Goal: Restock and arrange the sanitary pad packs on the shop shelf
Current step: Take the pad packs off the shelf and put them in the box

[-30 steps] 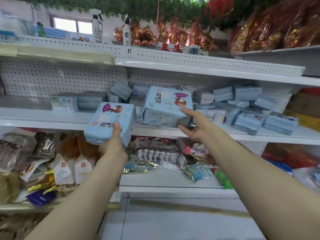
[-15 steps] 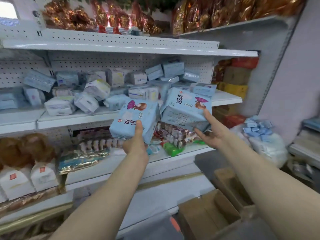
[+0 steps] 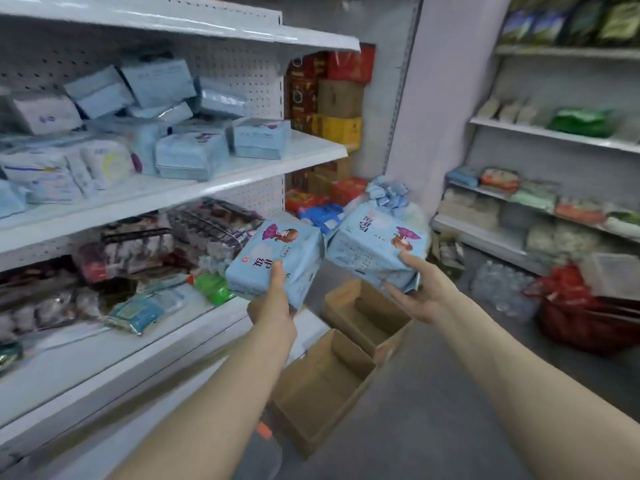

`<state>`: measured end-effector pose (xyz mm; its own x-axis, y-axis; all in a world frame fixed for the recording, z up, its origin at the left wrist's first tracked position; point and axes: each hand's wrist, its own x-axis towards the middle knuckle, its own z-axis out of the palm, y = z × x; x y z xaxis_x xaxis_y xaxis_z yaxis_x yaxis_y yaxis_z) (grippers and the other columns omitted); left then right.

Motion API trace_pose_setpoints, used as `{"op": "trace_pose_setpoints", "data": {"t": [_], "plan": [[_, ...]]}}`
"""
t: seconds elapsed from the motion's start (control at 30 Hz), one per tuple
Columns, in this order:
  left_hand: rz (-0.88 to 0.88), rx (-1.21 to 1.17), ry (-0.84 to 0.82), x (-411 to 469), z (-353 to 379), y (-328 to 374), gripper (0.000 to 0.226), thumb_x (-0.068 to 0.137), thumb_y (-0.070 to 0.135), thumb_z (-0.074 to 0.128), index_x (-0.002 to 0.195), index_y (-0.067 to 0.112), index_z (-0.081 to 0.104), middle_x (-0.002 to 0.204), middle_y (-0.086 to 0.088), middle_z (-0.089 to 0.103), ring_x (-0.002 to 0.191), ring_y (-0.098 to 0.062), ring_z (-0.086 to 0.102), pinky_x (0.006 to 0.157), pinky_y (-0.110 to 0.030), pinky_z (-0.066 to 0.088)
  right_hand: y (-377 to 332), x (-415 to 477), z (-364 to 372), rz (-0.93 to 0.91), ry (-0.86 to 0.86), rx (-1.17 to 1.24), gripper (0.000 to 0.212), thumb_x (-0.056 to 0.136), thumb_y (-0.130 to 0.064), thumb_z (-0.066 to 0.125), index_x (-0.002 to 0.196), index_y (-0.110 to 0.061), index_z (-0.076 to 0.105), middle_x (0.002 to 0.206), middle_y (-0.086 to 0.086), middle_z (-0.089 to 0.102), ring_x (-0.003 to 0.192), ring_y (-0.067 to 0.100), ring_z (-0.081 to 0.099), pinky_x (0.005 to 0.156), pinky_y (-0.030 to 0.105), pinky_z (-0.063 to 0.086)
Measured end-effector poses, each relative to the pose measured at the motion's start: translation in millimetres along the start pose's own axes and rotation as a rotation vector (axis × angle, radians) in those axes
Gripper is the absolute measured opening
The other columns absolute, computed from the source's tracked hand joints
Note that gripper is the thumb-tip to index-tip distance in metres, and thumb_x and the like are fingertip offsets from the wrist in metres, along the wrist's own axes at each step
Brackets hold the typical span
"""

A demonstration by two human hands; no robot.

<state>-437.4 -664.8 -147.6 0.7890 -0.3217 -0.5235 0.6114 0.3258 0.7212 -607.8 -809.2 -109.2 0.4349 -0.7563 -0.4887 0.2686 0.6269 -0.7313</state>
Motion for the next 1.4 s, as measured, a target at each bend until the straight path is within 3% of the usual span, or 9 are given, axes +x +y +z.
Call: {"op": "trace_pose_setpoints", "data": {"t": [0.2,0.5,0.7,0.83,0.97,1.13,1.23,1.3,1.4], "plan": [[-0.093,0.017,0.006,64,88,-65,0.064,0.076,0.047,0.083,0.12,0.011,0.054,0.114,-0.008,0.067,0.089,-0.022,0.07,0.075,-0.039,0.061,-43,94,-29,0.0,0.072,0.032,0.049,0.082,-0.012,0.079,0.128,-0.012,0.061,0.117,0.011,0.069,0.102,0.029,0.068,0.062,0.038,0.064],[-0.185,-0.016,-0.018,181,257,-119,0.066,0.076,0.035,0.086,0.129,0.015,0.053,0.12,-0.007,0.066,0.103,-0.027,0.067,0.083,-0.049,0.06,-128,272,-31,0.043,0.228,-0.006,0.053,0.071,-0.022,0.088,0.117,-0.011,0.064,0.114,0.013,0.069,0.102,0.031,0.068,0.063,0.038,0.063],[-0.255,0.002,-0.055,231,341,-143,0.043,0.085,0.027,0.079,0.117,0.019,0.052,0.107,-0.003,0.066,0.093,-0.023,0.066,0.093,-0.051,0.055,-169,355,-32,0.083,0.254,0.004,0.04,0.082,-0.021,0.083,0.116,-0.013,0.064,0.109,0.012,0.07,0.098,0.028,0.07,0.067,0.038,0.064],[-0.276,0.001,-0.014,268,374,-161,0.04,0.086,0.024,0.079,0.115,0.019,0.052,0.096,-0.001,0.065,0.084,-0.02,0.066,0.094,-0.051,0.055,-185,414,-30,0.136,0.252,-0.022,0.03,0.087,-0.019,0.077,0.113,-0.016,0.062,0.107,0.012,0.068,0.1,0.028,0.068,0.089,0.044,0.06],[-0.272,-0.018,0.087,312,399,-184,0.061,0.075,0.024,0.088,0.127,0.016,0.057,0.114,-0.007,0.071,0.095,-0.027,0.071,0.079,-0.05,0.061,-198,477,-34,0.244,0.245,-0.101,0.024,0.085,-0.017,0.074,0.101,-0.014,0.056,0.103,0.013,0.063,0.095,0.029,0.063,0.103,0.048,0.051],[-0.251,-0.088,0.177,364,445,-226,0.059,0.079,0.019,0.084,0.131,0.016,0.057,0.121,-0.006,0.07,0.101,-0.025,0.07,0.07,-0.038,0.061,-224,572,-41,0.358,0.158,-0.277,0.017,0.088,-0.016,0.069,0.095,-0.015,0.053,0.093,0.009,0.058,0.081,0.024,0.057,0.096,0.047,0.045],[-0.231,-0.128,0.285,391,472,-260,0.057,0.08,0.018,0.082,0.131,0.015,0.058,0.124,-0.006,0.068,0.105,-0.024,0.069,0.057,-0.03,0.061,-234,637,-49,0.433,0.085,-0.378,0.018,0.086,-0.016,0.073,0.101,-0.016,0.062,0.092,0.007,0.068,0.083,0.023,0.066,0.071,0.035,0.053],[-0.229,-0.156,0.362,405,486,-282,0.058,0.079,0.02,0.083,0.132,0.013,0.059,0.125,-0.008,0.068,0.109,-0.027,0.068,0.053,-0.029,0.06,-235,674,-59,0.48,0.079,-0.401,0.028,0.082,-0.016,0.078,0.107,-0.015,0.066,0.096,0.008,0.072,0.093,0.026,0.07,0.074,0.034,0.058],[-0.223,-0.169,0.453,424,500,-312,0.053,0.081,0.023,0.083,0.128,0.013,0.061,0.123,-0.006,0.069,0.106,-0.024,0.069,0.059,-0.03,0.059,-228,719,-72,0.548,0.071,-0.416,0.02,0.084,-0.014,0.079,0.098,-0.015,0.064,0.097,0.008,0.071,0.09,0.025,0.068,0.07,0.034,0.058]]}}
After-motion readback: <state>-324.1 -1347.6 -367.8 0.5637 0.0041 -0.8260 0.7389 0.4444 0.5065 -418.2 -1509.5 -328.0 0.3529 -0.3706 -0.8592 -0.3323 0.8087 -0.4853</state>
